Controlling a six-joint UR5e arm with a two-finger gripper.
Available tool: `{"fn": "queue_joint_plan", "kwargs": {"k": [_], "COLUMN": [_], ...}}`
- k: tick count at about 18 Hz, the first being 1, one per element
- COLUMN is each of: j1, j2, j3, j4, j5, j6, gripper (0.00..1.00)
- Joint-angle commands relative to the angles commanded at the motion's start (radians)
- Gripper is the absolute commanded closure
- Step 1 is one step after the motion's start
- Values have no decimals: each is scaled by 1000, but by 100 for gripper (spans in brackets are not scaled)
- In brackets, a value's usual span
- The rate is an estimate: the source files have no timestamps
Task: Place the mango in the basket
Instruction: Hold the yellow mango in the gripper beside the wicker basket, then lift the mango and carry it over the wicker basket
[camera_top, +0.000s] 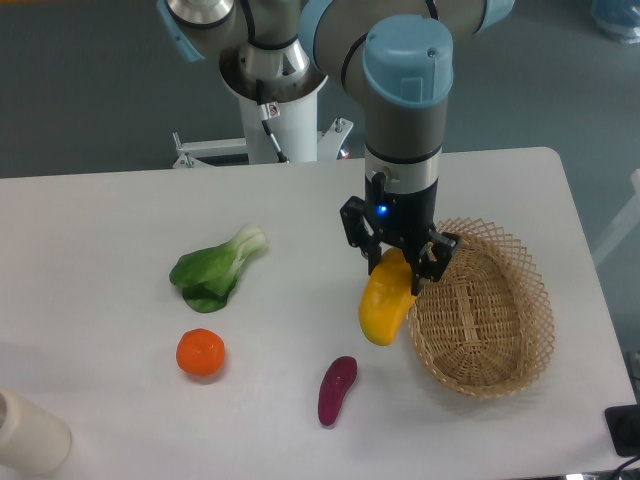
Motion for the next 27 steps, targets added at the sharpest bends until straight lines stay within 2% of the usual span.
{"fn": "queue_joint_plan", "kwargs": {"k": [17, 24, 27], "j1": [14, 176, 241], "j2": [5, 5, 5], "j3": [0, -63, -106], "j4": [6, 2, 15], "j5": [-3, -3, -3], "j6": [21, 279, 330], "gripper": [54, 54, 54]}}
